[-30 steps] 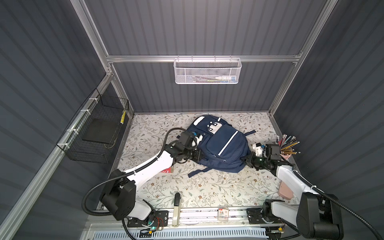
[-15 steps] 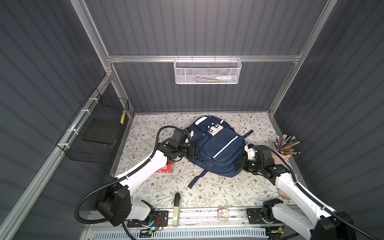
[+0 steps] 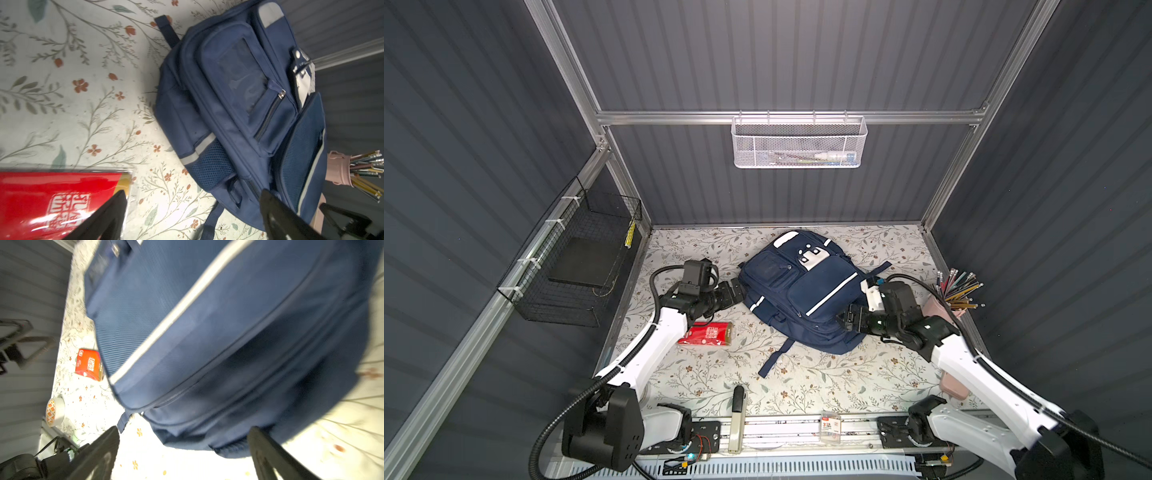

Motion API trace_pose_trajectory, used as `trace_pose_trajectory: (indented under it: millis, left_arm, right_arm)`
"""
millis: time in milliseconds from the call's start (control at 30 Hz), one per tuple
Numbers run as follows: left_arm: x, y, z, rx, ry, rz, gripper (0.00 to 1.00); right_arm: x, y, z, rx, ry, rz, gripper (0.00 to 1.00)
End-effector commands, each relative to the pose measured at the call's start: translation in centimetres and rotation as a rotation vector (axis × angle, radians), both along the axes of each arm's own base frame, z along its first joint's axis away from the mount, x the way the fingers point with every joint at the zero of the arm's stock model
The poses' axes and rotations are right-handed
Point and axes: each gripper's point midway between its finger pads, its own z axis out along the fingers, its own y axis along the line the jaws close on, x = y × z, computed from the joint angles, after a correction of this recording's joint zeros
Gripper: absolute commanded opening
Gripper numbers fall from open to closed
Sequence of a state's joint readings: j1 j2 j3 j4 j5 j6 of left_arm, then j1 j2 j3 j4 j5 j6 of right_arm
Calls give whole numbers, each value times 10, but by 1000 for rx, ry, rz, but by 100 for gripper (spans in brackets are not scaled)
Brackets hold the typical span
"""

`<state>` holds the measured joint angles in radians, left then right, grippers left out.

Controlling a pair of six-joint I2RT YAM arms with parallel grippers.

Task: Pack the student bag
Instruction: 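Release the backpack and move both grippers toward the red box on the table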

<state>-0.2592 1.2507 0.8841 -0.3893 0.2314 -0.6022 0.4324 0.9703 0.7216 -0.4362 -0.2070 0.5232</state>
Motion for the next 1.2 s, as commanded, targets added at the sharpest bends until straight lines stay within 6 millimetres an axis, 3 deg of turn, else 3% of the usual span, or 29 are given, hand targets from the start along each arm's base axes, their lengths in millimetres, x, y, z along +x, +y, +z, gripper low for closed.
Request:
trace_pose_trajectory:
  millis: [0, 100, 200, 333, 467, 667, 800, 933, 1167]
  left_arm:
    - [-11, 23, -9, 11, 33, 82, 100]
    - [-14, 56, -26, 34, 54, 171, 100]
    - [-13, 83, -37, 43, 57, 247, 100]
    - [-12, 114, -48, 137, 63, 336, 100]
    - [-15, 146, -61, 163, 69, 441, 100]
    - [-18, 174, -81, 219, 102, 500, 99]
    - [-11, 175, -97, 139, 125, 491, 97]
    - [-5, 160, -113, 40, 150, 456, 88]
    - [-12, 156, -127, 39, 165, 437, 71]
  right_arm:
    - [-16, -13, 7, -69, -20, 6, 99]
    - [-23, -2, 13, -33, -29, 39, 99]
    - [-22, 26, 18, 30, -38, 98, 99]
    - [-16, 87, 28, 84, -21, 209, 99]
    - [-17, 152, 25, 89, 25, 294, 99]
    - [-13, 216, 11, 163, 119, 338, 97]
    - [-18, 260, -3, 212, 163, 393, 96]
    - [-19, 291, -24, 251, 224, 429, 90]
    - [-10, 319, -61, 239, 295, 410, 81]
